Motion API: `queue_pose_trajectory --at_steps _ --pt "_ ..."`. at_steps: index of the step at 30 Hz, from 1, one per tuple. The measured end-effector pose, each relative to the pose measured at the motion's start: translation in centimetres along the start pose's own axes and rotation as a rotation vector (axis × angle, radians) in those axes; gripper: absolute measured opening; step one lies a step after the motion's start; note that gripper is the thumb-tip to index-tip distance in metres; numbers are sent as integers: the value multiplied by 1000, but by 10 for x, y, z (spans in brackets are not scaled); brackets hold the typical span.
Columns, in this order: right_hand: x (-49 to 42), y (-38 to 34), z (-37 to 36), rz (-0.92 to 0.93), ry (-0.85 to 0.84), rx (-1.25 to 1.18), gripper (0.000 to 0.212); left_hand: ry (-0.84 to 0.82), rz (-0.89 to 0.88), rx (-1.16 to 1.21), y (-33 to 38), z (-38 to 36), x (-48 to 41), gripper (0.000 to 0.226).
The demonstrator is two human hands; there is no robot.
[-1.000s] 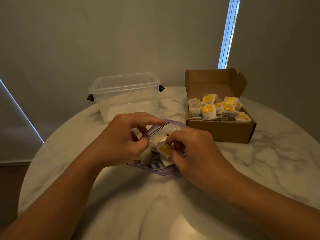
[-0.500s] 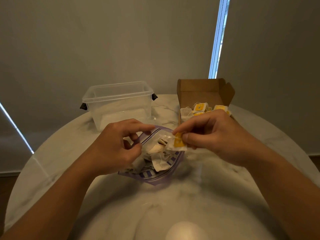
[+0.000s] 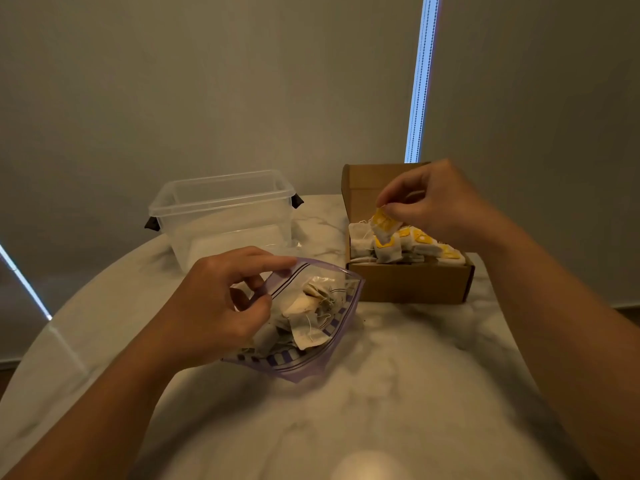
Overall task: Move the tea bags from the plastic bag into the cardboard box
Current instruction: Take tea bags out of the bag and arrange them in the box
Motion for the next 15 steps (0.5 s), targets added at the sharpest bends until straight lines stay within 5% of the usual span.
queue_pose_trajectory --at_steps 15 --pt "-16 5 -34 37 -283 104 20 3 -24 0 1 1 0 47"
Point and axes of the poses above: each hand's wrist, its own x-axis away from the middle knuckle, its own z-axis out of the back of the hand, y = z × x, the point moved 5 cm from there along -x, towards the middle knuckle, and after that the axes turned 1 degree about -x, right-handed, at the moved point
